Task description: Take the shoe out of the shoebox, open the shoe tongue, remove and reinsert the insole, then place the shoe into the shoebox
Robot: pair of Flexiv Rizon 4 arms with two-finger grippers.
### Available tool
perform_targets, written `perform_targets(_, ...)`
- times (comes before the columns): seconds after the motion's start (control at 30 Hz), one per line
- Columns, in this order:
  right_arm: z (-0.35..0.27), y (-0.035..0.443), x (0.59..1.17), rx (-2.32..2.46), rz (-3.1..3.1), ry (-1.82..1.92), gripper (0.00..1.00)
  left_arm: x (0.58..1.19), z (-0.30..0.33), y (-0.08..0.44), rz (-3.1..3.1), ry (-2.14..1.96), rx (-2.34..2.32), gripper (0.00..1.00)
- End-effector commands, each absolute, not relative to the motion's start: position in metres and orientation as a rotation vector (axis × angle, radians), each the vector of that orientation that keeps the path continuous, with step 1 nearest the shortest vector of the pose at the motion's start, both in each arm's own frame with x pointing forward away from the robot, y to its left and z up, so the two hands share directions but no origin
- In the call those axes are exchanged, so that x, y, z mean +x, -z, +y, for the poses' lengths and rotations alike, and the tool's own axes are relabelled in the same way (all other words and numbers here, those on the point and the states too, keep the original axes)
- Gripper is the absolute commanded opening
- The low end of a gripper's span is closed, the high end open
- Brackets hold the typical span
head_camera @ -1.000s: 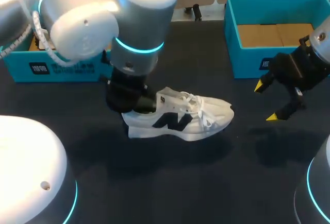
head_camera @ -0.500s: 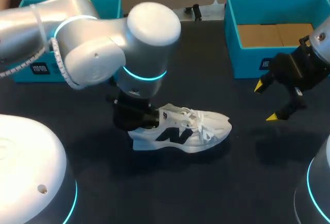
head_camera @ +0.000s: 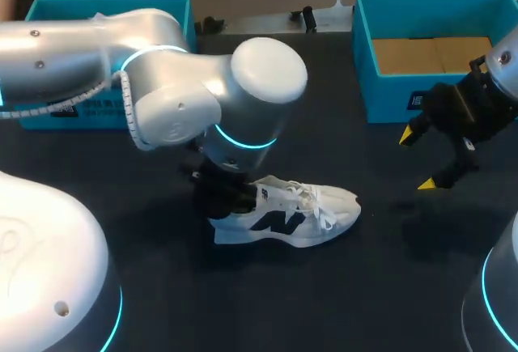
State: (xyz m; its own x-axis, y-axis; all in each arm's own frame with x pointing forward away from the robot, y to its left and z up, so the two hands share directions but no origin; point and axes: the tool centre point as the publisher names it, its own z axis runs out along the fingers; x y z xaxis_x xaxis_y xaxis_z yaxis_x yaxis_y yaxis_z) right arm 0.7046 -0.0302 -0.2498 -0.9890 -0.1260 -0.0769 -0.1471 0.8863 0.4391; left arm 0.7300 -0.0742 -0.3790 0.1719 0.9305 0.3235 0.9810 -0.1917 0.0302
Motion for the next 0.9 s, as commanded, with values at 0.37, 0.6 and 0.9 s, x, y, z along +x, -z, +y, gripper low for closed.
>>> perform_targets(0.37,-0.030,0.251,0.704,-0.215,3.006,-0.700,1.00,0.733,-0.074,0.380,-1.863,0.399,-2.252,0.91)
perform_targets(0.6,-0.030,0.251,0.704,-0.215,3.006,-0.700,1.00,0.731,-0.074,0.361,-1.866,0.312,-2.293,1.00)
perform_targets(0.9,-0.030,0.251,0.704,-0.215,3.006,-0.700,1.00,0.732,-0.071,0.328,-1.919,0.173,-2.337,1.00)
